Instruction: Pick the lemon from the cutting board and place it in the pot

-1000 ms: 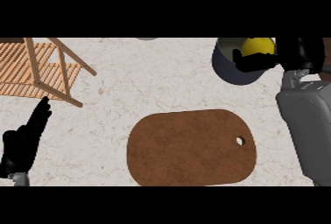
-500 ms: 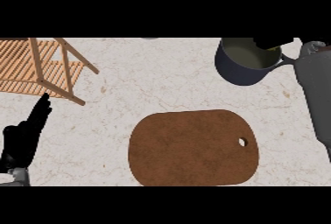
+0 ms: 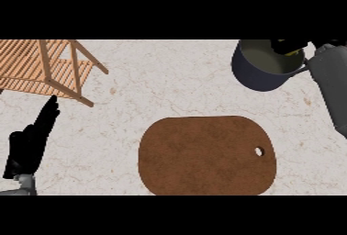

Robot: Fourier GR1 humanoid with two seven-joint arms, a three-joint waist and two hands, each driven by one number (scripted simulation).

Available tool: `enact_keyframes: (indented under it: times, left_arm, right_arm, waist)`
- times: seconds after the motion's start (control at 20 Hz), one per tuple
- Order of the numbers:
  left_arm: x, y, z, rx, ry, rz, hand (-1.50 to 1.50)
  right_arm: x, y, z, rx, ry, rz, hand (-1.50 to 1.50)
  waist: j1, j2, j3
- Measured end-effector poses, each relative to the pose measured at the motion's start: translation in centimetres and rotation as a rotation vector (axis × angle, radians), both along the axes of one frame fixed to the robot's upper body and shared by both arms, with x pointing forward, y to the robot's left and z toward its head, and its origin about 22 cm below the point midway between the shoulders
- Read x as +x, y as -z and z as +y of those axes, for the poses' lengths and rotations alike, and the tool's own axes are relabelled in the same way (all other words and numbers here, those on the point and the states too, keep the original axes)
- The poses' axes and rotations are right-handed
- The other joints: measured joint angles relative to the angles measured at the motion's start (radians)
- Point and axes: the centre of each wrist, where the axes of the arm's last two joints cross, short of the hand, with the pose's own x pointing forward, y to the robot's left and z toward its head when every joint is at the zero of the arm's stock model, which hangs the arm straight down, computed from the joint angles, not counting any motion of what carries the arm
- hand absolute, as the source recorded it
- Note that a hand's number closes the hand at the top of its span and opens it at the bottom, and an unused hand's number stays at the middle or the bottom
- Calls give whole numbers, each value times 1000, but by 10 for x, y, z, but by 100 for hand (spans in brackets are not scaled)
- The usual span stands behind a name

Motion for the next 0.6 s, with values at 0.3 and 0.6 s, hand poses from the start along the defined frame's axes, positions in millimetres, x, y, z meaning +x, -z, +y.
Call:
enact_keyframes:
  times: [0.3, 0.6]
  left_arm:
    - [8, -5, -6, -1, 13, -13, 0]
    - [10, -2, -3, -4, 25, -18, 0]
  right_arm:
    - [3, 13, -9, 130, 3, 57, -150]
    - [3, 22, -13, 245, -35, 62, -150]
  waist:
    - [16, 10, 1]
    - [27, 16, 2]
